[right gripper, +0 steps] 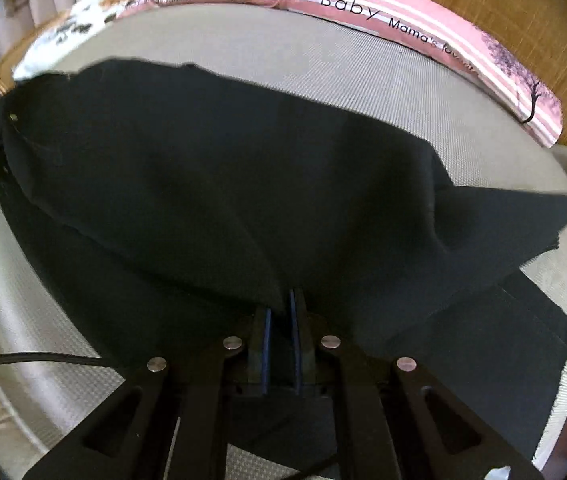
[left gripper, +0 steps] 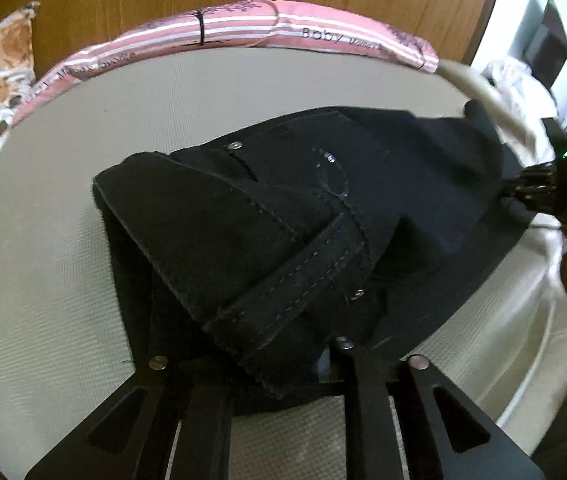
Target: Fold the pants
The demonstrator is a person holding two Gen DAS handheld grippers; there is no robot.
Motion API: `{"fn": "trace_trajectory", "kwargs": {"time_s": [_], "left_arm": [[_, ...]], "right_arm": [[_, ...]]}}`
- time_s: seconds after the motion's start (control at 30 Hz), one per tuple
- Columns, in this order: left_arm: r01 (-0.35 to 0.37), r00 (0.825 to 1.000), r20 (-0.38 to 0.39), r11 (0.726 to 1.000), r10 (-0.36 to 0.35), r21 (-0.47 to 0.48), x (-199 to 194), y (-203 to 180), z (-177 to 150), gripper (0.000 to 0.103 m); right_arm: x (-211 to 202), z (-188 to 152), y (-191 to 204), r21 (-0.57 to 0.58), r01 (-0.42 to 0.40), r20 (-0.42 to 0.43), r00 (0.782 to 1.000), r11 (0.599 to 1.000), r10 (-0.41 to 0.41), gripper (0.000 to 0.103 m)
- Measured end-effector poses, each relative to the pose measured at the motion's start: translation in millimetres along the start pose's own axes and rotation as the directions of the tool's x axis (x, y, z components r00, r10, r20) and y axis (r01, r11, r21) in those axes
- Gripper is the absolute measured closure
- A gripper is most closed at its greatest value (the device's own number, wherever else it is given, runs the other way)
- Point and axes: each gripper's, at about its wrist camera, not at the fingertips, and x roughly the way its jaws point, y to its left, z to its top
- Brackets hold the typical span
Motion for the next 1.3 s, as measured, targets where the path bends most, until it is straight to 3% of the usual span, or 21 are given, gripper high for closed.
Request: {"fn": "trace_trajectory", "kwargs": {"time_s": [0.07, 0.13, 0.17, 0.23, 0.37, 0.43, 0.5, 0.53, 0.57, 0.6, 0.63, 0.67, 0.73, 0.8, 0.9, 0.97, 1.03, 1.13, 1.2, 1.3], "left_arm": [[-0.01, 1.0, -0.007, 1.0, 0.01, -0.014, -4, -1, 2, 0.081], [-0.058, 0.998, -0.017, 0.998, 0.058, -0.025, -11, -2, 2, 0.06], [-0.085, 0.996, -0.02, 0.996, 0.084, -0.029, -14, -1, 1, 0.055], [-0.134, 0.991, -0.034, 0.99, 0.133, -0.053, -21, 1, -3, 0.042], [-0.116, 0.992, -0.065, 0.972, 0.104, -0.206, -39, 17, -18, 0.041], [-0.101, 0.994, -0.068, 0.949, 0.084, -0.298, -46, 23, -23, 0.04], [-0.056, 0.998, -0.058, 0.906, 0.035, -0.419, -51, 32, -31, 0.04], [-0.032, 0.998, -0.056, 0.87, 0.005, -0.492, -51, 38, -36, 0.04], [0.029, 0.998, -0.024, 0.804, -0.054, -0.594, -51, 45, -45, 0.04], [0.062, 0.997, -0.001, 0.767, -0.082, -0.638, -51, 48, -49, 0.04], [0.121, 0.991, 0.045, 0.701, -0.126, -0.703, -51, 51, -56, 0.04], [0.146, 0.988, 0.068, 0.673, -0.14, -0.725, -51, 50, -59, 0.04], [0.182, 0.982, 0.112, 0.642, -0.149, -0.745, -50, 44, -63, 0.04], [0.18, 0.983, 0.117, 0.631, -0.141, -0.755, -45, 39, -63, 0.04], [0.19, 0.982, 0.141, 0.587, -0.129, -0.787, -35, 38, -64, 0.04], [0.181, 0.984, 0.152, 0.568, -0.097, -0.803, -33, 39, -64, 0.043], [0.177, 0.983, 0.172, 0.558, -0.062, -0.81, -33, 42, -59, 0.063], [0.159, 0.983, 0.182, 0.569, -0.017, -0.807, -31, 44, -51, 0.082], [0.131, 0.985, 0.171, 0.598, 0.01, -0.791, -32, 41, -44, 0.085], [0.14, 0.982, 0.191, 0.609, 0.019, -0.781, -36, 41, -37, 0.086]], "right_arm": [[-2, -1, 3, 0.011, 0.014, 0.007, 1.0, 1.0, -0.014, 0.09], [-7, -2, 2, 0.056, 0.015, 0.017, 1.0, 0.998, -0.016, 0.079], [-11, -3, 0, 0.082, -0.002, 0.031, 1.0, 0.997, -0.001, 0.072], [-18, -7, -1, 0.124, -0.015, 0.041, 0.999, 0.992, 0.01, 0.068], [-34, -15, 2, 0.188, -0.087, 0.086, 0.994, 0.978, 0.072, 0.063], [-40, -17, 2, 0.227, -0.142, 0.114, 0.986, 0.964, 0.119, 0.06], [-41, -19, 3, 0.273, -0.201, 0.135, 0.976, 0.941, 0.169, 0.059], [-40, -20, 2, 0.297, -0.222, 0.139, 0.972, 0.929, 0.188, 0.059], [-40, -21, 2, 0.317, -0.243, 0.147, 0.968, 0.917, 0.205, 0.059], [-40, -21, 2, 0.343, -0.279, 0.163, 0.958, 0.897, 0.235, 0.059], [-39, -22, 1, 0.36, -0.302, 0.173, 0.951, 0.883, 0.255, 0.059], [-37, -22, 0, 0.373, -0.316, 0.178, 0.947, 0.872, 0.267, 0.059], [-34, -23, -2, 0.406, -0.346, 0.187, 0.937, 0.846, 0.293, 0.058], [-30, -26, -5, 0.439, -0.372, 0.194, 0.928, 0.818, 0.318, 0.058], [-24, -35, -13, 0.51, -0.404, 0.208, 0.914, 0.759, 0.347, 0.057], [-21, -42, -18, 0.556, -0.419, 0.218, 0.907, 0.718, 0.36, 0.057], [-18, -50, -25, 0.599, -0.44, 0.235, 0.895, 0.669, 0.379, 0.057], [-8, -58, -32, 0.655, -0.464, 0.256, 0.879, 0.597, 0.403, 0.057], [-1, -59, -34, 0.676, -0.481, 0.265, 0.866, 0.559, 0.424, 0.057], [6, -54, -34, 0.681, -0.504, 0.301, 0.854, 0.531, 0.425, 0.057]]}}
